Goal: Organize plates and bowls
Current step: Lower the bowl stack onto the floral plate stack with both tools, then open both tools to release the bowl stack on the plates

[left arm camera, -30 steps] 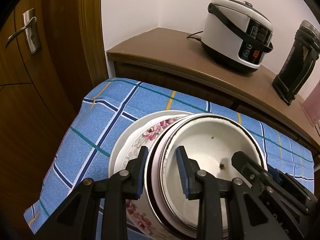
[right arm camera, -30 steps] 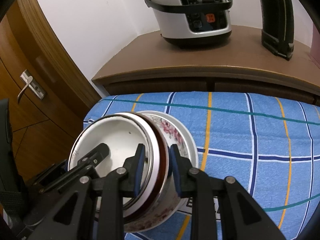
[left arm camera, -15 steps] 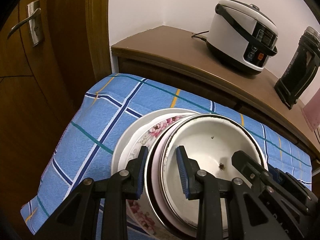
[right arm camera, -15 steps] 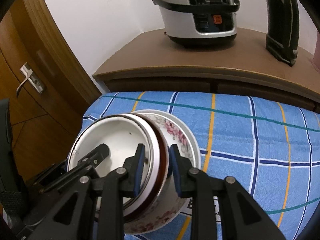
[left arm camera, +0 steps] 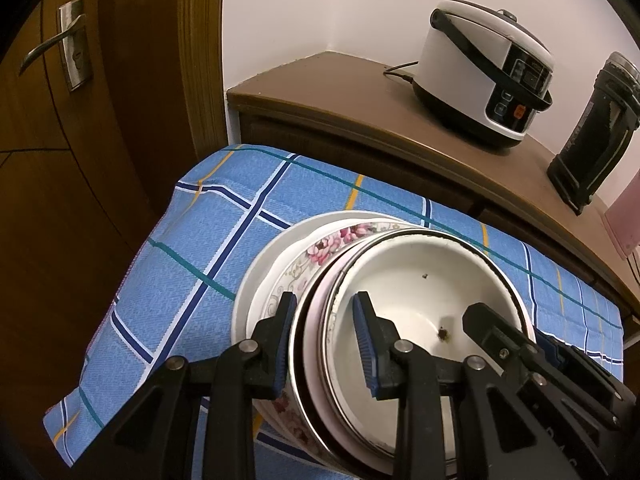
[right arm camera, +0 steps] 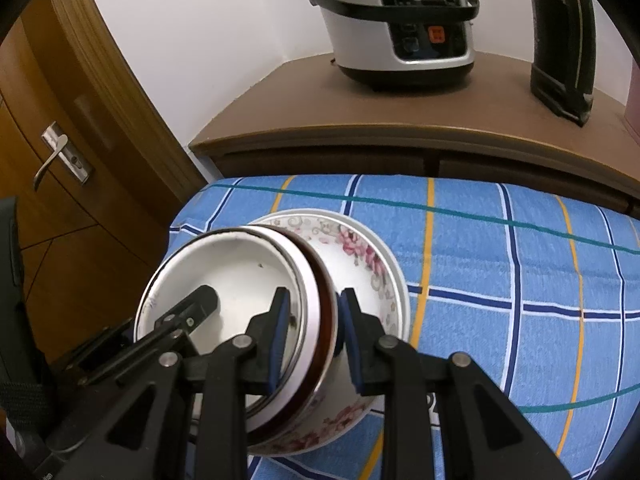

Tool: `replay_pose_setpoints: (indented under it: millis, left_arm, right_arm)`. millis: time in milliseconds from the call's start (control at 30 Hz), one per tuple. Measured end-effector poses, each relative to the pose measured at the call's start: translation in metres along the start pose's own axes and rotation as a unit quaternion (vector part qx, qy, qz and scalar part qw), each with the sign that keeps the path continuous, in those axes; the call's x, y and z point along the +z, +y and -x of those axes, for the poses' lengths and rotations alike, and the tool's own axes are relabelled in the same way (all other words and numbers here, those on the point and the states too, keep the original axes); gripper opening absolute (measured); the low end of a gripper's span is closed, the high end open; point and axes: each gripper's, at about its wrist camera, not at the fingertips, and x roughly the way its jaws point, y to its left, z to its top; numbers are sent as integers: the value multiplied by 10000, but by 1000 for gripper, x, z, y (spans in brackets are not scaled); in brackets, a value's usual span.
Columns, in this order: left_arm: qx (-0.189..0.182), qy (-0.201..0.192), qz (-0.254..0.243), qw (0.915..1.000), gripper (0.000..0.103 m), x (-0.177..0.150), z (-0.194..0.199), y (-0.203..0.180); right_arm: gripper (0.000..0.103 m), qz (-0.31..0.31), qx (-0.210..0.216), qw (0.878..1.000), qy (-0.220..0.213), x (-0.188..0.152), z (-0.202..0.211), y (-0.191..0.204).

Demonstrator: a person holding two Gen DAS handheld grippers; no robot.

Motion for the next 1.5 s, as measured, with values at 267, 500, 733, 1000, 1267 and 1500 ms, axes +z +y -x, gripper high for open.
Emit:
replay_pose_setpoints:
  millis: [267,500,733,1000,1267,1500]
  left_arm:
    - [10,-3,-79,10000,32,-1,1,0]
    - [5,24,-136,9999,32,1,1,-1]
    - [5,0,-129,9999,32,3,-2,-2]
    - [37,-53,-216,9997,32,4,-3,-4]
    - [13,-53,-242,9997,33,3,-2,-5]
    - [-4,-49,-233,9997,39,0,-2,-6]
  right_arm:
    - [26,57,-6,10000,46,0,1,0]
    - [26,-4,-4,10000,86,0,0,-1]
    - [26,66,-16,10000,50,1,-1,0]
    - [33,67,-39,9999,-88,0,0,-4]
    - [33,84,-73,9998,-141,-2,3,-5]
    - [34,47,-62,9999,-126,-3,5,-8]
